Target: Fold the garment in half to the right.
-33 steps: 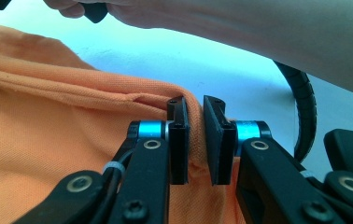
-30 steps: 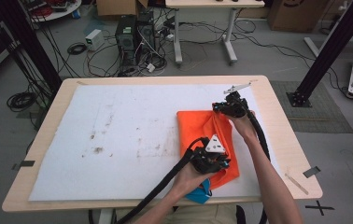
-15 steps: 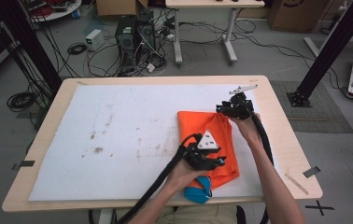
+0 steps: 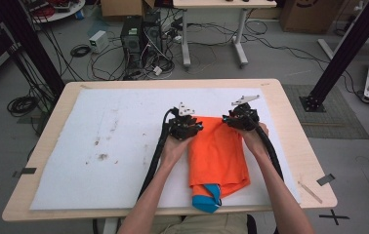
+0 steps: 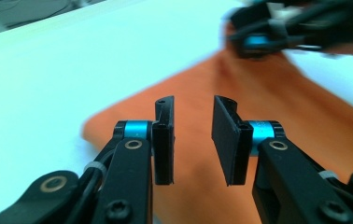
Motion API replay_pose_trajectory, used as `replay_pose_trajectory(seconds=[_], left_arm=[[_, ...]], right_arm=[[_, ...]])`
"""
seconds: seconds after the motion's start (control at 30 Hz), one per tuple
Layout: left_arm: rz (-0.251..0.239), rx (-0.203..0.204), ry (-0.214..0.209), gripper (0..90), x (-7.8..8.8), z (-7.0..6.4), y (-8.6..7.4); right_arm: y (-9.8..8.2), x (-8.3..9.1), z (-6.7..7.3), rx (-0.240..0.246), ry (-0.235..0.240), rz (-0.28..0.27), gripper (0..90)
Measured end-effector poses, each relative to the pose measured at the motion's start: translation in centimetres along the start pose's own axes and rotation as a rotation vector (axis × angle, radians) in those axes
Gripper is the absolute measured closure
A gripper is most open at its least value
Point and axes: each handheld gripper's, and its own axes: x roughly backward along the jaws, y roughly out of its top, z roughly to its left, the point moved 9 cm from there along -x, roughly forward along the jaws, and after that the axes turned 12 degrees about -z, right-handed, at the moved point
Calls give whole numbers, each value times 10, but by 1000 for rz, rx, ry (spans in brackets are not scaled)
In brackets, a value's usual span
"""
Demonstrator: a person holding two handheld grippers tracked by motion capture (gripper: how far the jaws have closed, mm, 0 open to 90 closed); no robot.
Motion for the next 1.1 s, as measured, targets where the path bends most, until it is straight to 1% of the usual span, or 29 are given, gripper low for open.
replay_pose_trajectory(seconds=[0.1, 0.13, 0.17, 0.2, 0.23, 0.3, 0.33, 0.37, 0.4, 0.43, 0.47, 0.5, 0.53, 0.6, 0.63, 0.67, 0.7, 0.73, 0.77, 0.8, 0.83, 0.87, 0.9, 0.93, 0.97, 1.0, 1.03, 1.07, 1.1], left_arm=[[41, 8, 24, 698, -19, 12, -6], [68, 4, 30, 697, -24, 14, -10], [85, -1, 38, 697, -28, 16, -13], [110, -13, 46, 697, -32, 19, -18], [123, -19, 55, 697, -34, 20, -21], [155, -36, 71, 691, -36, 24, -29], [168, -37, 77, 684, -37, 26, -32], [166, -27, 77, 678, -37, 27, -33], [162, -26, 76, 678, -37, 28, -33], [166, -36, 90, 678, -36, 29, -33], [170, -51, 107, 676, -35, 31, -33], [169, -52, 115, 675, -35, 32, -33], [171, -59, 123, 672, -34, 33, -33], [172, -52, 140, 657, -32, 34, -32], [170, -53, 142, 642, -30, 34, -30], [156, -53, 142, 617, -26, 33, -27], [131, -58, 127, 599, -21, 30, -23], [102, -58, 115, 598, -16, 27, -19], [75, -67, 96, 598, -9, 22, -15], [56, -68, 76, 595, -4, 17, -13], [45, -66, 45, 593, 2, 12, -12], [45, -69, 22, 590, 5, 8, -12], [43, -68, -9, 586, 10, 2, -13], [45, -68, -39, 586, 14, -4, -16], [45, -71, -61, 586, 18, -9, -19], [48, -74, -87, 585, 20, -16, -23], [61, -86, -118, 585, 23, -21, -27], [82, -102, -137, 585, 24, -26, -33], [86, -110, -136, 577, 25, -28, -36]], right_arm=[[-7, 3, -10, -45, -10, -2, 641], [-11, 3, -16, -59, -21, 6, 641], [-15, 4, -20, -73, -32, 11, 643], [-17, 3, -23, -82, -33, 16, 645], [-22, 3, -27, -94, -35, 28, 647], [-28, 2, -31, -93, -32, 47, 661], [-33, 1, -34, -88, -33, 65, 669], [-38, 0, -35, -84, -39, 79, 678], [-42, -1, -38, -80, -42, 94, 681], [-45, -2, -39, -87, -39, 89, 685], [-46, -1, -40, -109, -27, 75, 691], [-47, 0, -42, -110, -33, 70, 698], [-48, 2, -43, -107, -42, 74, 700], [-50, 5, -47, -96, -74, 86, 704], [-53, 8, -49, -92, -103, 103, 692], [-54, 11, -51, -98, -107, 97, 676], [-53, 15, -51, -124, -98, 82, 654], [-51, 19, -49, -139, -88, 61, 631], [-47, 24, -47, -145, -80, 43, 614], [-42, 30, -40, -149, -56, 19, 612], [-37, 35, -33, -144, -30, -1, 608], [-33, 39, -24, -141, 4, -18, 604], [-30, 42, -15, -135, 30, -25, 603], [-28, 44, -3, -112, 71, -28, 600], [-29, 46, 9, -85, 98, -12, 597], [-32, 46, 18, -48, 108, 8, 597], [-36, 46, 27, -26, 117, 25, 598], [-40, 46, 33, -12, 126, 39, 600], [-46, 46, 38, -11, 126, 57, 605]])
